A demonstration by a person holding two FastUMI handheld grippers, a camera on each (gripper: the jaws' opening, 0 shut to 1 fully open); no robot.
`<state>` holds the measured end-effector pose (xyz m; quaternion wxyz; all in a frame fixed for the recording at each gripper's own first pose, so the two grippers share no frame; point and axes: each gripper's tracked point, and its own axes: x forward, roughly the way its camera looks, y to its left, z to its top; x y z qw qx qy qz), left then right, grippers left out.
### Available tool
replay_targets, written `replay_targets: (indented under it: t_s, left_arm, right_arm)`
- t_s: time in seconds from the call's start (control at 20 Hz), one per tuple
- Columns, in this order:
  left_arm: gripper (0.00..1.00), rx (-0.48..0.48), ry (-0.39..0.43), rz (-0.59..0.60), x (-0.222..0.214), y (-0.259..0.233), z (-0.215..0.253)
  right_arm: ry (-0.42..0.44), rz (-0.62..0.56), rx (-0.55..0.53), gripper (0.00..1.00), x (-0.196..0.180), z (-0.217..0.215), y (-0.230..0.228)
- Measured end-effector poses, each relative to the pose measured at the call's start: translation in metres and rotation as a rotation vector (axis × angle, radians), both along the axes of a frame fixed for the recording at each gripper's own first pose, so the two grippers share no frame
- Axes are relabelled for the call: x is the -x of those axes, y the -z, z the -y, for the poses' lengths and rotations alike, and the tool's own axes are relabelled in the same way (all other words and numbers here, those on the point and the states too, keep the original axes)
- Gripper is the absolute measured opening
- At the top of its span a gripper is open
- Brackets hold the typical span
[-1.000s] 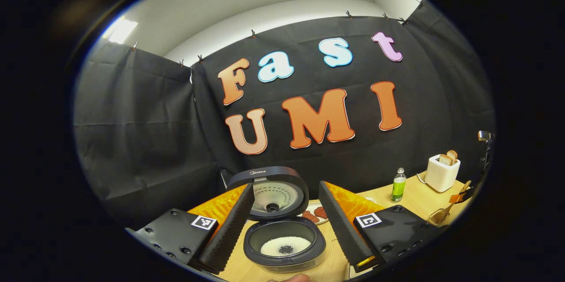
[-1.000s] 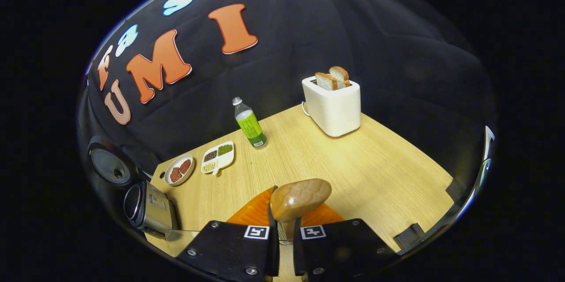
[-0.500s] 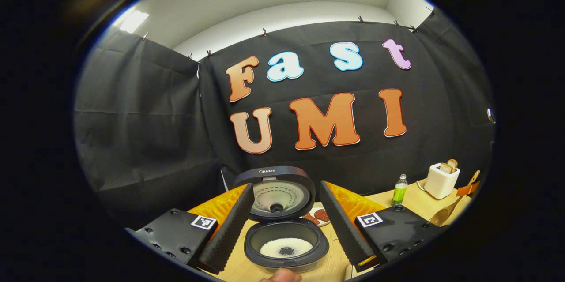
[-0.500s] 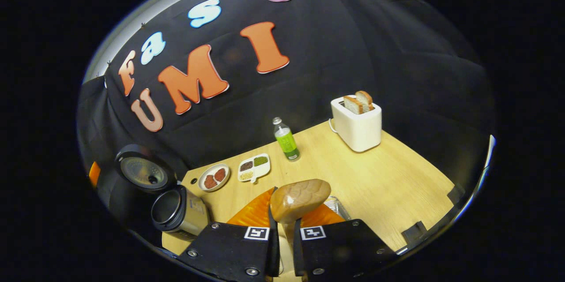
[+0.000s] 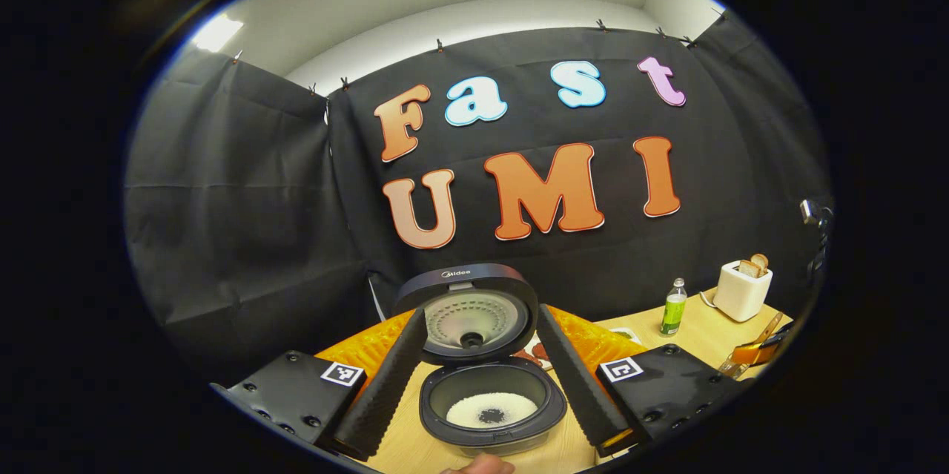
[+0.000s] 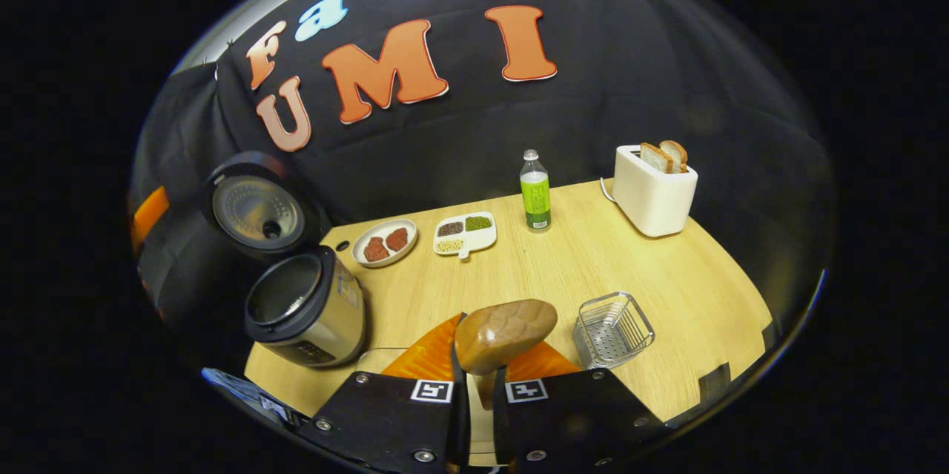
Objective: Close the left gripper, press the button to open the rice cooker; take a wooden spoon from the chopstick holder with the right hand, scoop a spoonful of rice and pour it into the rice cooker, then put the wooden spoon back into the chopstick holder.
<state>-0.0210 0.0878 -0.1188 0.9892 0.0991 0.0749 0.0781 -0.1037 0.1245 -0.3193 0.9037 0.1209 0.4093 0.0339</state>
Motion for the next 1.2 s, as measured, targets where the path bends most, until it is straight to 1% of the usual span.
replay_targets:
  t_s: [0.1,0.15,0.2,0.25,0.3,0.35,0.45,0.6,0.65,0.7,0.75,0.8,0.85,1.0,1.2]
  left_arm:
    - [0.97,0.004,-0.022,-0.029,0.001,0.011,-0.008]
    - [0.95,0.014,-0.032,-0.052,0.002,0.019,-0.011]
    - [1.0,0.03,-0.034,-0.072,0.003,0.026,-0.01]
    - [1.0,0.041,-0.042,-0.085,0.002,0.029,-0.013]
    - [0.93,0.049,-0.049,-0.092,0.001,0.031,-0.018]
    - [1.0,0.051,-0.059,-0.095,-0.001,0.031,-0.022]
    - [1.0,0.027,-0.091,-0.091,-0.002,0.03,-0.032]
    - [1.0,0.008,-0.094,-0.093,-0.004,0.032,-0.033]
    - [1.0,0.008,-0.087,-0.098,-0.005,0.034,-0.032]
    - [1.0,0.007,-0.081,-0.105,-0.006,0.037,-0.031]
    - [0.93,0.012,-0.071,-0.116,-0.007,0.04,-0.028]
    - [0.93,0.017,-0.064,-0.125,-0.007,0.044,-0.026]
    - [1.0,0.021,-0.053,-0.134,-0.008,0.046,-0.024]
    - [1.0,0.02,-0.032,-0.144,-0.009,0.05,-0.023]
    - [1.0,0.023,-0.02,-0.154,-0.012,0.056,-0.028]
  right_arm:
    - [-0.016,0.003,0.044,0.12,0.003,-0.008,0.008]
    - [-0.04,0.005,0.075,0.12,0.005,-0.013,0.012]
    - [-0.067,0.015,0.107,0.12,0.007,-0.016,0.015]
    - [-0.089,0.034,0.146,0.12,0.008,-0.02,0.017]
    - [-0.097,0.051,0.179,0.12,0.01,-0.021,0.019]
    - [-0.092,0.063,0.206,0.12,0.012,-0.022,0.021]
    - [-0.085,0.071,0.251,0.12,0.016,-0.022,0.029]
    - [-0.102,0.093,0.301,0.12,0.025,-0.028,0.038]
    - [-0.115,0.105,0.304,0.12,0.026,-0.034,0.038]
    - [-0.136,0.087,0.303,0.12,0.03,-0.04,0.046]
    - [-0.133,0.069,0.29,0.11,0.035,-0.044,0.051]
    - [-0.126,0.055,0.276,0.12,0.04,-0.045,0.056]
    - [-0.117,0.053,0.265,0.12,0.041,-0.048,0.057]
    - [-0.098,0.056,0.261,0.12,0.046,-0.052,0.059]
    - [-0.019,0.047,0.23,0.12,0.053,-0.054,0.063]
